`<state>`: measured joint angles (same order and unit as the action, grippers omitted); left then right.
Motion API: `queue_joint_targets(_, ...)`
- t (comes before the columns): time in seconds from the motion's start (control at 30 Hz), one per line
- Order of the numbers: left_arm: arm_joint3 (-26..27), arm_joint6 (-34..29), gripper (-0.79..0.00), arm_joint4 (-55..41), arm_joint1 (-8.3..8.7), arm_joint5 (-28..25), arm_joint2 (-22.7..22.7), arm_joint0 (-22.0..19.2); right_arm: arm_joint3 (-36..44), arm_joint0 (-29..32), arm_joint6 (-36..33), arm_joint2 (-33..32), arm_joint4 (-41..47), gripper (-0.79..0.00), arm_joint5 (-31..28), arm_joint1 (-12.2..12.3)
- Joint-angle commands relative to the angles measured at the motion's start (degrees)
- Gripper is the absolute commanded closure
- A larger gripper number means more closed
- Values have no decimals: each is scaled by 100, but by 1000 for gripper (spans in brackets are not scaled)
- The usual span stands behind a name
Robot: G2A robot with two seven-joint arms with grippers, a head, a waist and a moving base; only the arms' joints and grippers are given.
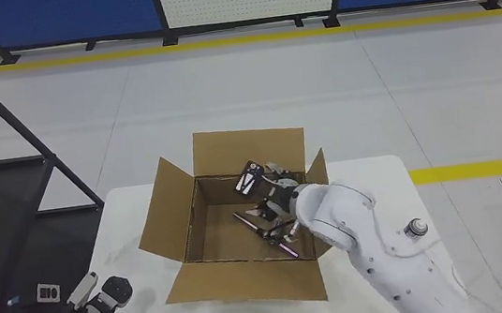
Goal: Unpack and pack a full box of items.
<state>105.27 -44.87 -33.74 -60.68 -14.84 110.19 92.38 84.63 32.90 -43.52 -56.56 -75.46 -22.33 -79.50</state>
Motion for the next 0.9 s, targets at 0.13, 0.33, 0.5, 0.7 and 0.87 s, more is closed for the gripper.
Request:
queue_joint_targets(0.13,12,9,-785,85,4,59,-64,-76,1967,1469,419,-1369,120,-785,-553,326)
queue_joint_targets(0.33,-14,8,-785,141,10,138,-117,-170,3213,2759,1115,-2617,289,-785,-652,509)
queue_joint_targets(0.5,-5,-19,-785,216,17,208,-201,-267,3713,3730,1639,-3638,612,-785,-570,595)
queue_joint_targets(0.7,-66,-13,-785,226,23,274,-236,-363,3578,4609,1717,-4415,1012,-785,-172,635)
queue_joint_targets(0.87,-60,-49,-785,325,32,365,-328,-445,3202,4956,1584,-4735,1299,-785,-73,668)
